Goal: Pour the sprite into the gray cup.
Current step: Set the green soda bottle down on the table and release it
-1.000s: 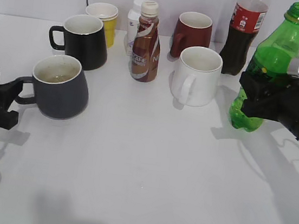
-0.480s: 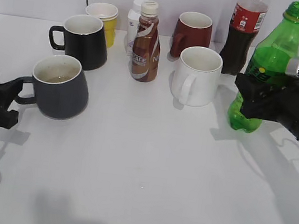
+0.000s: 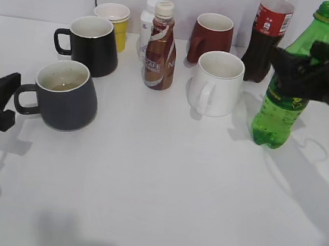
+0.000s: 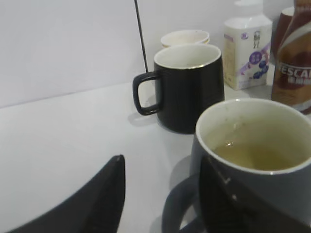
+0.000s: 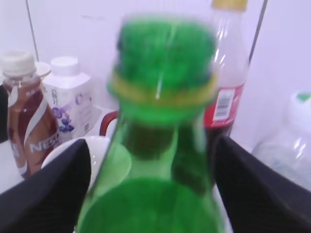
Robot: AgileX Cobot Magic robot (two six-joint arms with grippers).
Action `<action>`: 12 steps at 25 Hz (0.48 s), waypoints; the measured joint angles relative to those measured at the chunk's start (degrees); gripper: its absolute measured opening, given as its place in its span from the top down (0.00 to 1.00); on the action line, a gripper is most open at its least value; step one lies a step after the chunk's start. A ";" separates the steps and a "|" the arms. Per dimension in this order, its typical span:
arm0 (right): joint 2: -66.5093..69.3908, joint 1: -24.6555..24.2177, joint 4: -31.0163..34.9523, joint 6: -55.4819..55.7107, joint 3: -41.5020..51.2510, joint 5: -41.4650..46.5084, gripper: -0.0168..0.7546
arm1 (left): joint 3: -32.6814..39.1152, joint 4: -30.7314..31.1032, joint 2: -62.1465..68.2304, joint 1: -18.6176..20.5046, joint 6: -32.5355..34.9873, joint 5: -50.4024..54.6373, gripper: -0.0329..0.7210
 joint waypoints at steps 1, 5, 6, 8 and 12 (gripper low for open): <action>-0.44 0.00 -0.29 0.00 -0.14 0.05 0.21 | 0.00 0.00 -0.26 0.00 0.00 0.18 0.45; -2.91 0.00 -0.92 0.00 -0.61 2.30 0.21 | 0.10 0.54 -2.47 0.00 0.00 0.76 0.45; -4.39 0.00 -0.92 0.00 -1.20 4.23 0.21 | 0.10 0.65 -3.71 0.00 0.00 1.05 0.45; -8.02 0.00 -1.02 0.09 -3.01 10.14 0.21 | -0.31 0.70 -7.00 0.00 0.00 3.32 0.45; -17.79 0.00 -3.57 3.46 -9.30 25.54 0.21 | -5.29 -0.66 -19.22 0.00 0.00 22.75 0.45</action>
